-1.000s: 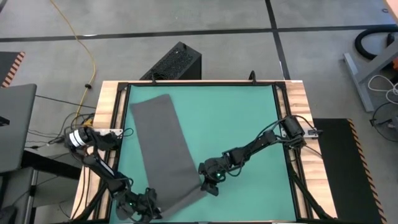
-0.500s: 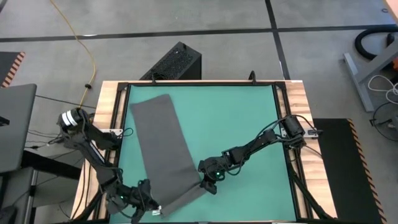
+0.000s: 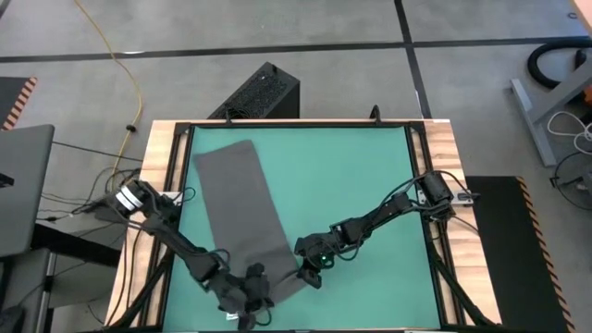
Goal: Roll towel
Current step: Roll the gray towel
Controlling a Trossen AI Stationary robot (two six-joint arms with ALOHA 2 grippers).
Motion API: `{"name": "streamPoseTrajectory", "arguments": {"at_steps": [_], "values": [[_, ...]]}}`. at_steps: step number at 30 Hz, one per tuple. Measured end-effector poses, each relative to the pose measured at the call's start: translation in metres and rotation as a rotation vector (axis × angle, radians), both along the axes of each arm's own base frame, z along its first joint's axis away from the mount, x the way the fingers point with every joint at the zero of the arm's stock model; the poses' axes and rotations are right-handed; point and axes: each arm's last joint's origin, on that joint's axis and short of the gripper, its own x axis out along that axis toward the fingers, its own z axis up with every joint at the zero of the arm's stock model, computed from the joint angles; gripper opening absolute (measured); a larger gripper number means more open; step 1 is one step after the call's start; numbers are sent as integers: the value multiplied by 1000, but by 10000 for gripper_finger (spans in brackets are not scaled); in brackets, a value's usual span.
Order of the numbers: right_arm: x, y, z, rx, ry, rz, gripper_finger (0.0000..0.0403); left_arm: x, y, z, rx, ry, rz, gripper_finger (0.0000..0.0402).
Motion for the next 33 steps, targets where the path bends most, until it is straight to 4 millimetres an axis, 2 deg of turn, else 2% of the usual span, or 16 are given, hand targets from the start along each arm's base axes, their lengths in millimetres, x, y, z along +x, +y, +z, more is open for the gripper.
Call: {"name": "streamPoseTrajectory", "arguments": {"at_steps": [7,14,22,27,30,33], "values": [[0,0,0,-32,-21,22,41,-2,2,-6,25,66,40,0],[-1,-1,5,21,-20,81,101,-7,4,-10,45,116,64,0],[-7,-4,36,-22,-110,156,186,-14,10,-22,27,136,97,0],[-12,-7,54,-128,-179,207,214,-14,10,-24,36,136,100,0],[-18,4,61,-258,-262,283,217,-14,10,-30,52,148,102,0],[-25,28,62,-407,-368,395,217,-13,9,-37,55,164,102,0]]}}
